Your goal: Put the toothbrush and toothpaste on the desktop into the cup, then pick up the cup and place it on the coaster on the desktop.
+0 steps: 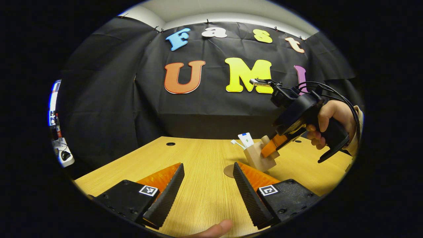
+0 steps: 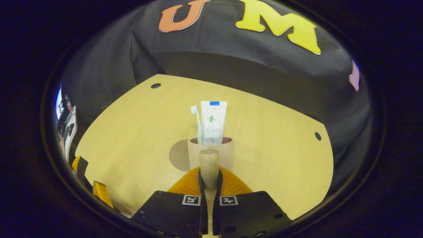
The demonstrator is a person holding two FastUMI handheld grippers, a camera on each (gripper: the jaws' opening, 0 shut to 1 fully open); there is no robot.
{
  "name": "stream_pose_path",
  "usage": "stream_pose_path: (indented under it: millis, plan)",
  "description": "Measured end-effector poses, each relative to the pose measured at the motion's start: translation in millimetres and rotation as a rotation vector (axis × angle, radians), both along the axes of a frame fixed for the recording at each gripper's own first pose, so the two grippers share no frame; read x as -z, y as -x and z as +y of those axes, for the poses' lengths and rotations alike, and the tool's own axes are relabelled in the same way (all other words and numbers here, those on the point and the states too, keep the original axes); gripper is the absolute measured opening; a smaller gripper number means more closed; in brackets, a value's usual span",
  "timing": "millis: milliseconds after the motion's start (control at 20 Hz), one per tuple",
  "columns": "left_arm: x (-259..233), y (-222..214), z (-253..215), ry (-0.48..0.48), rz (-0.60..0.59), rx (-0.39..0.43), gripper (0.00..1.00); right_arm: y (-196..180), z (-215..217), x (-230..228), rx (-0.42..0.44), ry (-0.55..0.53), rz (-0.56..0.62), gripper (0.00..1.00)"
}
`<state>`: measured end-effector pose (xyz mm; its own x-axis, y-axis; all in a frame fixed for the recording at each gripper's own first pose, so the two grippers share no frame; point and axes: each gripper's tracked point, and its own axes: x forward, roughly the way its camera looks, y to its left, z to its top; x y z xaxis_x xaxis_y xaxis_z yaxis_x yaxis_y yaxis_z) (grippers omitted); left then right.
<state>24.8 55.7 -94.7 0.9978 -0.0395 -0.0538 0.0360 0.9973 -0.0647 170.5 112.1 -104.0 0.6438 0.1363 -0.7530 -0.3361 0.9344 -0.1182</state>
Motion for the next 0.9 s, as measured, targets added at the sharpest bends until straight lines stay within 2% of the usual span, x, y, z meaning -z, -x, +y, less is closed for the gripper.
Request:
stream_pose_path:
  millis: [100, 150, 750, 800, 850, 900]
  plan:
    - [0.7, -0.1, -2.0, 0.001, -0.001, 0.007, 0.95, 3.4, 1.1, 0.7, 0.013, -0.019, 0.017, 0.10]
    - [0.8, 0.3, -3.2, 0.001, 0.000, 0.012, 0.95, 5.1, 0.9, 1.8, 0.012, -0.021, 0.026, 0.06]
    - [-1.0, 2.9, -22.0, -0.004, 0.001, 0.044, 0.95, 14.2, -3.7, 16.9, 0.024, -0.040, 0.098, 0.06]
    - [-0.1, 3.0, -24.2, 0.001, 0.007, 0.049, 0.95, 14.9, -4.0, 20.1, 0.025, -0.043, 0.117, 0.02]
    - [1.4, 2.5, -26.0, 0.005, 0.011, 0.055, 0.95, 13.2, -1.7, 23.6, 0.026, -0.050, 0.134, 0.10]
    - [2.3, 2.7, -27.9, 0.004, 0.013, 0.059, 0.95, 12.6, -1.0, 24.6, 0.024, -0.052, 0.147, 0.06]
